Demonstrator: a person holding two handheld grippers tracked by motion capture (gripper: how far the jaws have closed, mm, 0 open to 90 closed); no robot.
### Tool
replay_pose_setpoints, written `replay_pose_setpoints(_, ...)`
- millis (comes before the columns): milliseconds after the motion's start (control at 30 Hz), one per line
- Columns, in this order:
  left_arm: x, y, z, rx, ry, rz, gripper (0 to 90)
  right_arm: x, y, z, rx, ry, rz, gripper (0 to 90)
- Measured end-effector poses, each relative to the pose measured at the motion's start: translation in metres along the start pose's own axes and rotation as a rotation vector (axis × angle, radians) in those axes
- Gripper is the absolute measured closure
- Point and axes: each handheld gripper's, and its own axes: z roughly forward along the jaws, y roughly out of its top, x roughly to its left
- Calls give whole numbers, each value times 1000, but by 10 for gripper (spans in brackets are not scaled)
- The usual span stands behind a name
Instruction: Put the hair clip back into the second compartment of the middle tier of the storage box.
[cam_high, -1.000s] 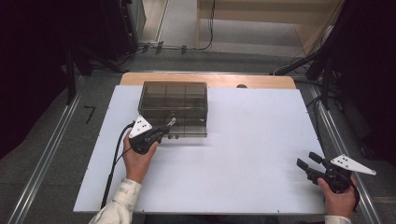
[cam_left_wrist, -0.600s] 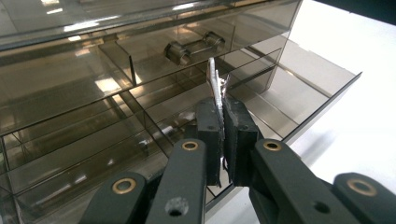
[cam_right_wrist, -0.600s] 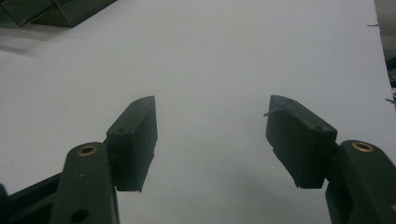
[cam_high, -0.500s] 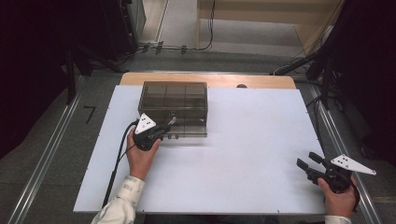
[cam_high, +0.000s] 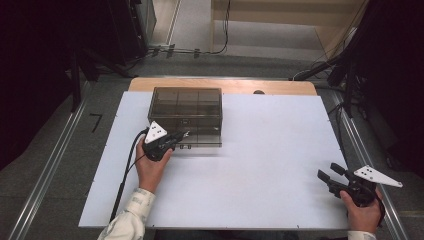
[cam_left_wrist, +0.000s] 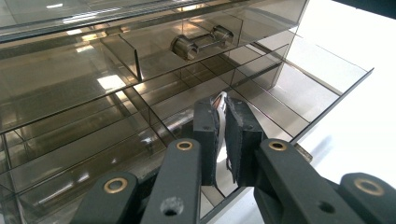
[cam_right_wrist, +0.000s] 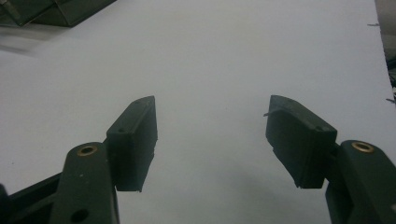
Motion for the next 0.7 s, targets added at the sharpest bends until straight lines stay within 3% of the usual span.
replay_pose_setpoints(267,-2,2,-5,-4,-23,10,794,0,0,0,-1,-1,-3,328)
replay_pose_setpoints(567,-4,0,-17,-34,-58,0,653,1,0,0,-4,-2,-3,327)
replay_pose_setpoints(700,-2,-2,-26,-45,-34,4,534,0,0,0,-3,-2,-6,327)
